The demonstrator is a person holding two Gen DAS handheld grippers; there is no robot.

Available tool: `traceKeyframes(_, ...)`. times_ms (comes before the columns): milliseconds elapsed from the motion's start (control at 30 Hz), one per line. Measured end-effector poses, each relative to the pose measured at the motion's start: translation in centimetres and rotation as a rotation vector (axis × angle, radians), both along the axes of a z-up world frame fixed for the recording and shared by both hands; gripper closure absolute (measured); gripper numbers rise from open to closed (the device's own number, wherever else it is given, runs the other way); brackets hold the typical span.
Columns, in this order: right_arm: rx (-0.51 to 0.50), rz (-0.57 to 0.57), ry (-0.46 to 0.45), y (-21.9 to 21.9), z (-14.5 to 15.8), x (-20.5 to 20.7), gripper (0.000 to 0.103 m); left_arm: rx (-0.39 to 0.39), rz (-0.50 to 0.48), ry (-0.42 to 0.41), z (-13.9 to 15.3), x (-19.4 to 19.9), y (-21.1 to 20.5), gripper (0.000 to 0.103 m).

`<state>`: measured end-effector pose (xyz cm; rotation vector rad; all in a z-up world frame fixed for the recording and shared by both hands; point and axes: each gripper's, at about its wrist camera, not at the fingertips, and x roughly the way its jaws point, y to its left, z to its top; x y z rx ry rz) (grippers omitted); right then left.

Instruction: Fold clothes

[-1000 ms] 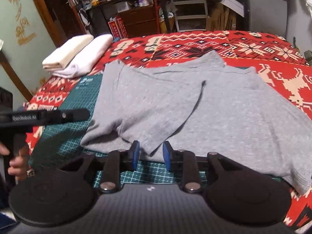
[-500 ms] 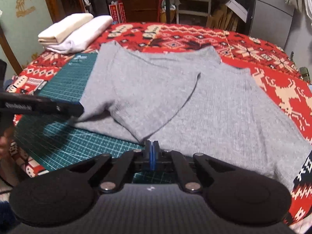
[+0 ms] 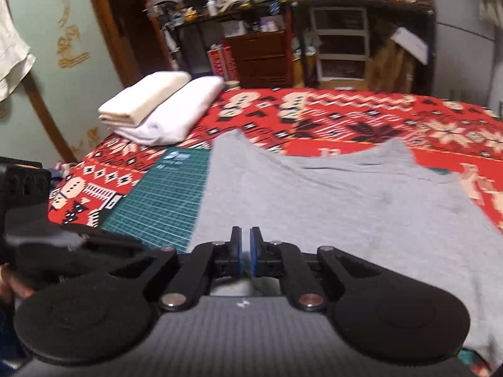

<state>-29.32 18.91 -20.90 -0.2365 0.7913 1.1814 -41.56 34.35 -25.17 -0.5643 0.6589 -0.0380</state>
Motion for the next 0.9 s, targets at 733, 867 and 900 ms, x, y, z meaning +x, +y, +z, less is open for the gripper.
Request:
traceKeyframes(733, -0.012, 0.0, 0.009, 0.2, 0.3, 0.3, 0.093, -0.123, 0.136, -0.074, 1.6, -0.3, 3.6, 0.091)
traceKeyframes(867, 0.0, -0.013, 0.001, 3.1, 1.2, 1.3, 0.093, -0.019, 0.128, -0.087, 3.4, 2.4, 6.3, 0.091)
traceKeyframes(900, -0.004, -0.02, 0.002, 4.0, 1.2, 1.5, 0.093, -0.002, 0.123, -0.087, 3.6, 3.1, 7.1, 0.091)
